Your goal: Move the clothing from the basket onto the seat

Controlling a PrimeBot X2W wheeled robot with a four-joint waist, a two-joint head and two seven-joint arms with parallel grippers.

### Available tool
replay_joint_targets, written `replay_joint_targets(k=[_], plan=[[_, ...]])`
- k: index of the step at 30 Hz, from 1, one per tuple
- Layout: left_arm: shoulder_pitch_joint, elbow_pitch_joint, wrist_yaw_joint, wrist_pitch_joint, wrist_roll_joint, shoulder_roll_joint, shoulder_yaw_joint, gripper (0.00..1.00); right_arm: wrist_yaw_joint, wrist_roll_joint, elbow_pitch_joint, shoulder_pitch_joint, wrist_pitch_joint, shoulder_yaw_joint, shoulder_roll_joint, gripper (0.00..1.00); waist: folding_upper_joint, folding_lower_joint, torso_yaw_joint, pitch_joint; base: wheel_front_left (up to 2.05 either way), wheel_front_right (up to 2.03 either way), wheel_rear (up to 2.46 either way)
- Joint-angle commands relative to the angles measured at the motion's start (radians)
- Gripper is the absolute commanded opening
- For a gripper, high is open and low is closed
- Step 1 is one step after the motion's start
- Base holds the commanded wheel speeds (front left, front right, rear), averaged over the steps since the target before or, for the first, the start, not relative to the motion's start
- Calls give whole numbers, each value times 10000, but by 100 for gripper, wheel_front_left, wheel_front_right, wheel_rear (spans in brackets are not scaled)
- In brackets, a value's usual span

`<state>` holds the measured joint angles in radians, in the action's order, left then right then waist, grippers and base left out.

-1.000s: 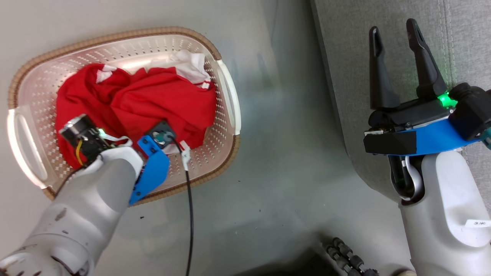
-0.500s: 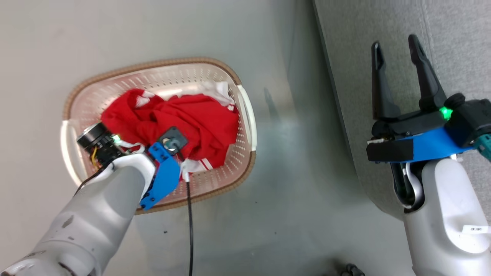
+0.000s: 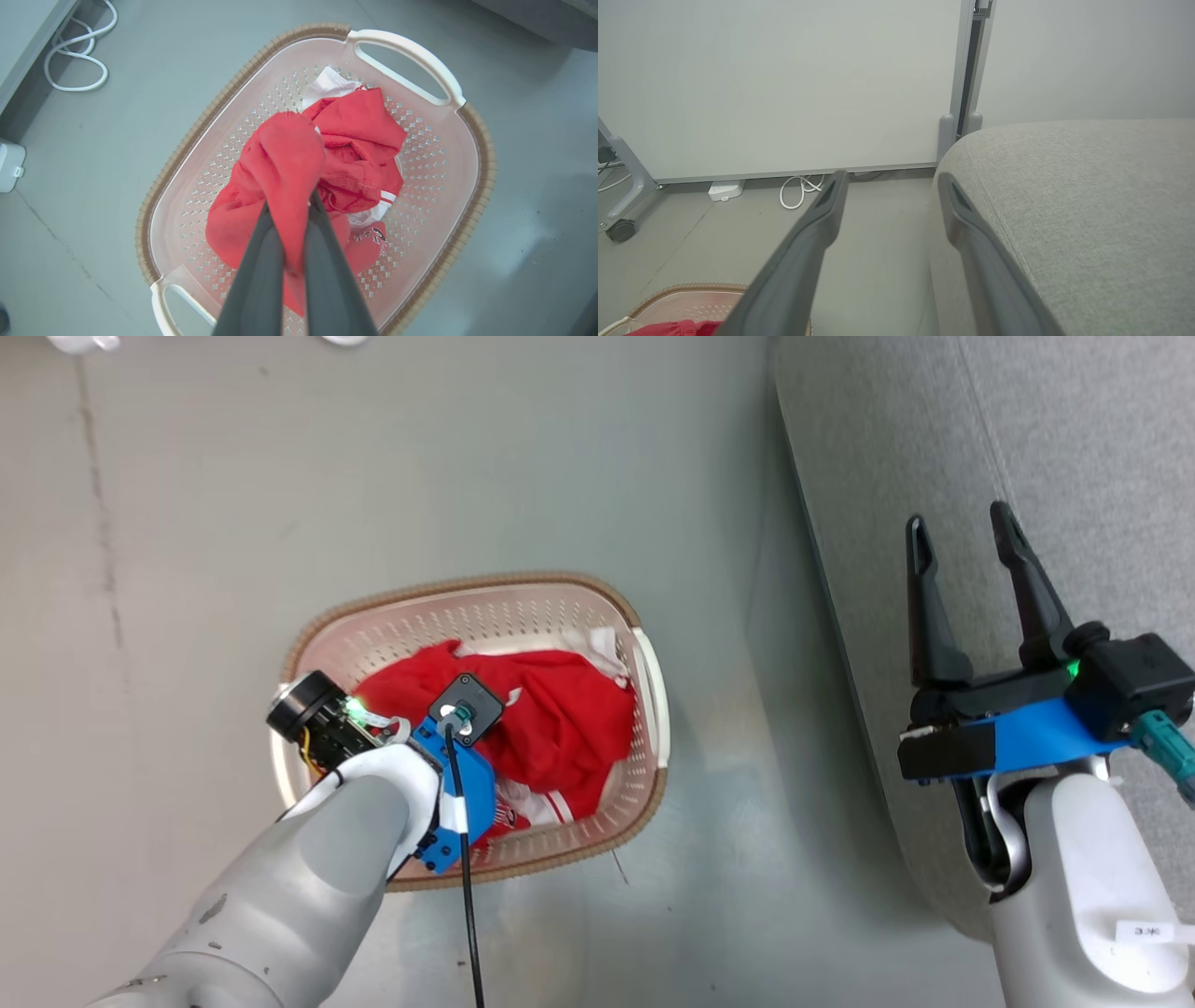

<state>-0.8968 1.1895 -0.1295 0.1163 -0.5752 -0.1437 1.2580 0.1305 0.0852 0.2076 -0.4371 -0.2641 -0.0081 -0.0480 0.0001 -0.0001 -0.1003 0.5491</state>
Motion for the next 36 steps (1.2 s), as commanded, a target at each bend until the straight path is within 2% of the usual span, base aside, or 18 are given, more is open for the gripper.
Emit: replay_joint_targets(k=[1, 8, 15, 27, 36], plan=[[117, -3, -11, 197, -77, 32, -65, 0, 4, -94, 32, 167, -9, -40, -41, 100, -1, 1, 281, -453, 0, 0, 0], [286, -37, -12, 1197, -708, 282, -402, 0, 4, -169, 177, 607, -9, -112, -41, 100, -1, 1, 534, -1304, 0, 0, 0], [168, -364, -3, 1497, -981, 419, -894, 0, 4, -231, 290, 1085, -8, -243, -41, 100, -1, 1, 768, -2147, 0, 0, 0], [274, -3272, 516, 1501, -405, 173, -2612, 0, 4, -185, 487, 1809, -7, -256, -41, 100, -1, 1, 903, -3318, 0, 0, 0], [69, -4461, 611, 1501, 147, 264, -3011, 0, 5, -68, 559, 2187, -8, -191, -41, 100, -1, 1, 866, -3943, 0, 0, 0]])
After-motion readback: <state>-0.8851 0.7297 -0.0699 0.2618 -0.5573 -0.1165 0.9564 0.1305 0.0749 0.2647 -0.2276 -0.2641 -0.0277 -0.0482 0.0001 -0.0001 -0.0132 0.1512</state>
